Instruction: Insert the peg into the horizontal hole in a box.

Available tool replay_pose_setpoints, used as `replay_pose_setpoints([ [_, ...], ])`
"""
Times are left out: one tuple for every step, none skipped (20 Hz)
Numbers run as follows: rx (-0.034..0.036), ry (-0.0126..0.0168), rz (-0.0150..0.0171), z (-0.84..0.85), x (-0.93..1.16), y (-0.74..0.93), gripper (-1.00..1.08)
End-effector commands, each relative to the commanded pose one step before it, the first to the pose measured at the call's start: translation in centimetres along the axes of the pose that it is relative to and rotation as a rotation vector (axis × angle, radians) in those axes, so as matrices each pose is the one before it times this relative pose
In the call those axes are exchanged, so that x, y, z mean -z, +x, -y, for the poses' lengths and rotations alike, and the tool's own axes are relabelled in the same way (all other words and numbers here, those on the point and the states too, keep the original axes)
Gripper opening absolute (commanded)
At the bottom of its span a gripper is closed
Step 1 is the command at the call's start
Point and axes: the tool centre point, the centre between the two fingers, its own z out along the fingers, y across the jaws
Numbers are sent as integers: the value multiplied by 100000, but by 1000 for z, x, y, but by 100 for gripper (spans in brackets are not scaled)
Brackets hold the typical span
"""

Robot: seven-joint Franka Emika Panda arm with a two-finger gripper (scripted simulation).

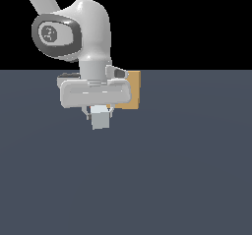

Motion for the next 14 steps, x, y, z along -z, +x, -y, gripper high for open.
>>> replay_pose_setpoints([
  [-5131, -396, 51, -156, 415, 1061, -100],
  [-1970, 0, 0, -13, 97, 425, -100],
  [-1965, 0, 0, -14, 97, 424, -100],
  [-1959, 0, 0, -15, 97, 423, -100],
  [-1956, 0, 1, -16, 96, 423, -100],
  [-1951, 1, 1, -17, 96, 423, -100],
  [-1949, 1, 1, -18, 96, 422, -100],
  [-1946, 1, 2, -19, 96, 423, -100],
  [-1946, 1, 2, -21, 96, 422, -100],
  [-1946, 1, 3, -23, 96, 422, -100],
  [-1947, 1, 3, -25, 96, 423, -100],
  [-1940, 1, 3, -26, 96, 422, -100],
  [-1866, 1, 4, -26, 92, 406, -100],
  [-1769, 1, 4, -25, 88, 386, -100],
])
